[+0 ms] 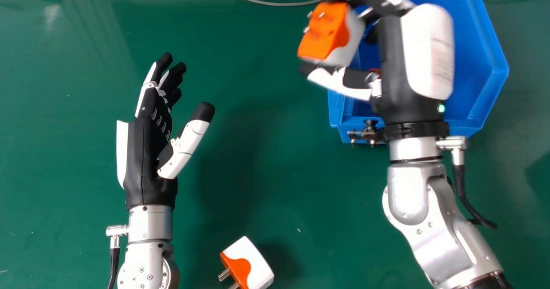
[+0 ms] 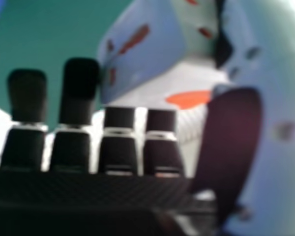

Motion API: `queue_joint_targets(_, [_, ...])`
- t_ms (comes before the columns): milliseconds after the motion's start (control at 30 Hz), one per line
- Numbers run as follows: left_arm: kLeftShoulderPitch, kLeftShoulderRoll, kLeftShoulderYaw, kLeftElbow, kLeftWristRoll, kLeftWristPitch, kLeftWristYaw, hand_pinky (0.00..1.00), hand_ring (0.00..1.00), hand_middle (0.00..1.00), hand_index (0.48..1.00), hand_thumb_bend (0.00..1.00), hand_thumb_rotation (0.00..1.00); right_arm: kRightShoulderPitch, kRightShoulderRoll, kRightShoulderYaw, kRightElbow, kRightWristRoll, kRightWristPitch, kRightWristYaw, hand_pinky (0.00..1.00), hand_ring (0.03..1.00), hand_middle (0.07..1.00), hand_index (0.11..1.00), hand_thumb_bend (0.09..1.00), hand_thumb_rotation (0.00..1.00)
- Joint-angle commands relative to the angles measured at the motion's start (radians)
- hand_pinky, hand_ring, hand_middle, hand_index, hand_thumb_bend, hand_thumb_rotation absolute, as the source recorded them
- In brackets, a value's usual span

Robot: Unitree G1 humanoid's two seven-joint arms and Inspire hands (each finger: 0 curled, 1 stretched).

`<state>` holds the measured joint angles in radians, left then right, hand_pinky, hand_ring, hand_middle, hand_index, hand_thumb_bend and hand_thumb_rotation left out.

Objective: Pick all objects and put in blue box

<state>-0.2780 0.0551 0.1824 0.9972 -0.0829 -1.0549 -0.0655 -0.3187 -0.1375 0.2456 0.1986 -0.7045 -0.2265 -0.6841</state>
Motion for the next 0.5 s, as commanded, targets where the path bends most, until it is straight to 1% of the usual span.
queue_joint_targets(0, [0.004, -0.004, -0.001, -0.015, 0.000, -0.014, -0.004, 0.94, 0.91, 0.88, 0.896, 0.88, 0.55, -0.001, 0.014, -0.024, -0.005, 0.003, -0.021, -0.058, 0.32, 0.408, 0.511, 0.506, 0.495, 0.00])
queue_joint_targets(67, [0.005, -0.002, -0.001, -0.013, 0.008, -0.016, 0.003, 0.95, 0.91, 0.88, 0.897, 0.88, 0.55, 0.000, 0.018, -0.033, 0.003, -0.015, -0.014, -0.096, 0.32, 0.406, 0.509, 0.510, 0.495, 0.00])
queue_joint_targets(167, [0.006, 0.001, -0.002, -0.012, 0.016, -0.021, 0.009, 0.95, 0.91, 0.88, 0.896, 0.88, 0.55, 0.001, 0.028, -0.047, 0.015, -0.035, 0.017, -0.148, 0.31, 0.403, 0.507, 0.513, 0.495, 0.00])
queue_joint_targets(267, [0.007, 0.000, -0.003, -0.015, 0.013, -0.018, 0.006, 0.94, 0.91, 0.88, 0.896, 0.87, 0.55, 0.000, 0.036, -0.057, 0.023, -0.048, 0.057, -0.183, 0.31, 0.402, 0.506, 0.514, 0.494, 0.00])
queue_joint_targets(300, [0.008, 0.000, -0.003, -0.016, 0.014, -0.018, 0.007, 0.94, 0.91, 0.88, 0.896, 0.87, 0.55, 0.000, 0.034, -0.061, 0.027, -0.052, 0.064, -0.195, 0.31, 0.402, 0.506, 0.514, 0.494, 0.00])
queue_joint_targets(333, [0.009, 0.001, -0.003, -0.016, 0.018, -0.018, 0.011, 0.94, 0.91, 0.88, 0.896, 0.87, 0.55, 0.001, 0.032, -0.065, 0.031, -0.055, 0.067, -0.206, 0.31, 0.402, 0.506, 0.514, 0.494, 0.00])
queue_joint_targets(367, [0.009, 0.000, -0.004, -0.016, 0.018, -0.019, 0.011, 0.94, 0.91, 0.88, 0.896, 0.87, 0.55, 0.001, 0.031, -0.070, 0.034, -0.053, 0.068, -0.214, 0.31, 0.402, 0.506, 0.514, 0.494, 0.00])
queue_joint_targets(433, [0.010, -0.001, -0.004, -0.017, 0.016, -0.019, 0.010, 0.94, 0.91, 0.88, 0.896, 0.87, 0.55, 0.004, 0.028, -0.082, 0.038, -0.045, 0.067, -0.221, 0.31, 0.398, 0.502, 0.516, 0.494, 0.00])
queue_joint_targets(467, [0.011, -0.003, -0.004, -0.018, 0.013, -0.018, 0.007, 0.95, 0.91, 0.88, 0.897, 0.87, 0.55, 0.006, 0.027, -0.088, 0.038, -0.042, 0.070, -0.224, 0.31, 0.394, 0.502, 0.522, 0.493, 0.00])
